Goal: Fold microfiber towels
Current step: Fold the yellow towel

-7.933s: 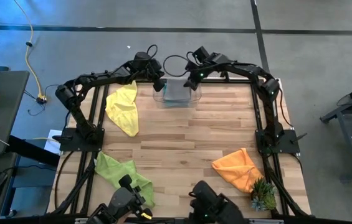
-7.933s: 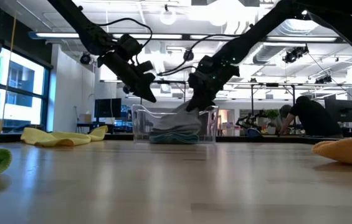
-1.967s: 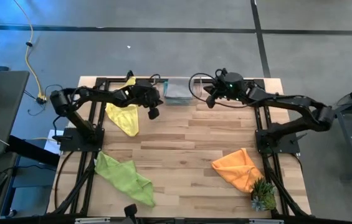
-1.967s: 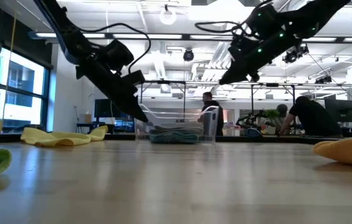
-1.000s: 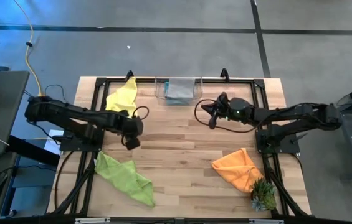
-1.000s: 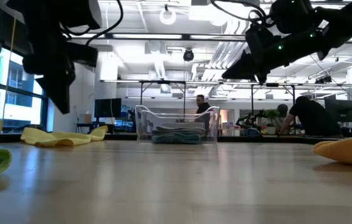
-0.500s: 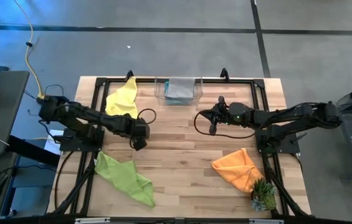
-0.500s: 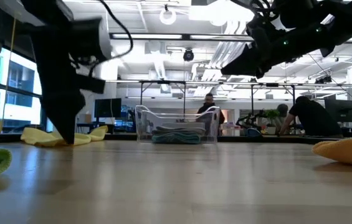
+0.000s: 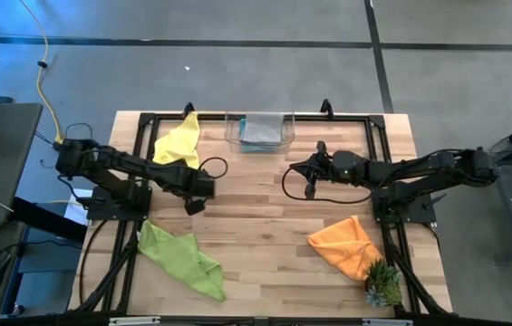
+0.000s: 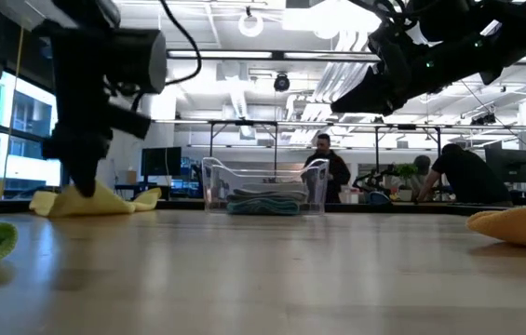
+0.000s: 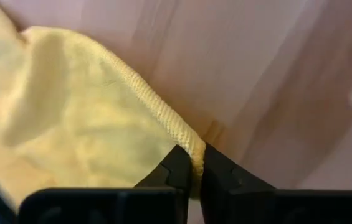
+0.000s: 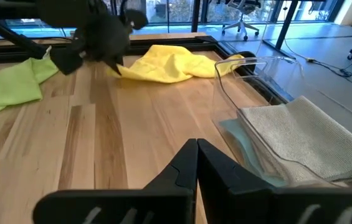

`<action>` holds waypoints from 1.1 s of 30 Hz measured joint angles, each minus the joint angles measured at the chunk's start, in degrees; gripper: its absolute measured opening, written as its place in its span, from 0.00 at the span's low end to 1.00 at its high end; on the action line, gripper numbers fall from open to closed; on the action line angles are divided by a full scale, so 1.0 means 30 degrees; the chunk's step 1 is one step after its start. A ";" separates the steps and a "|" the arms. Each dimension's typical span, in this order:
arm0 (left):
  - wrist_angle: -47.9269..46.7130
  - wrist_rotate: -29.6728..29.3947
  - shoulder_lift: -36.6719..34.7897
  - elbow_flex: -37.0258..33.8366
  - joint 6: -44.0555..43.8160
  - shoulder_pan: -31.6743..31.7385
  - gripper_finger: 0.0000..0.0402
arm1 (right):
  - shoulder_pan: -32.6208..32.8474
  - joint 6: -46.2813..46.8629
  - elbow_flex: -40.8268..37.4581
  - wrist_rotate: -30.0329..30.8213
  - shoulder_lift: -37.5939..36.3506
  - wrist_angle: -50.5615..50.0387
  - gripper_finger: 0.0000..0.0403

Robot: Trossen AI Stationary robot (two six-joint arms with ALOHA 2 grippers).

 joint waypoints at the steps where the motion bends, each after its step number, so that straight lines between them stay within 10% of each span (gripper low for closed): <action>1: -0.0543 0.0021 -0.0159 0.0437 0.0357 0.0000 0.03 | 0.0000 0.0003 0.0000 0.0000 0.0000 0.0000 0.00; 17: -0.5930 0.1070 -0.2412 1.0844 0.4199 -0.0233 0.00 | 0.3601 0.1798 0.0015 0.1763 0.0036 0.1021 0.02; 33: -0.4426 0.2432 -0.2405 1.3844 0.3981 -0.1703 0.00 | 0.8669 0.2898 0.3076 0.7124 0.7875 0.5569 0.46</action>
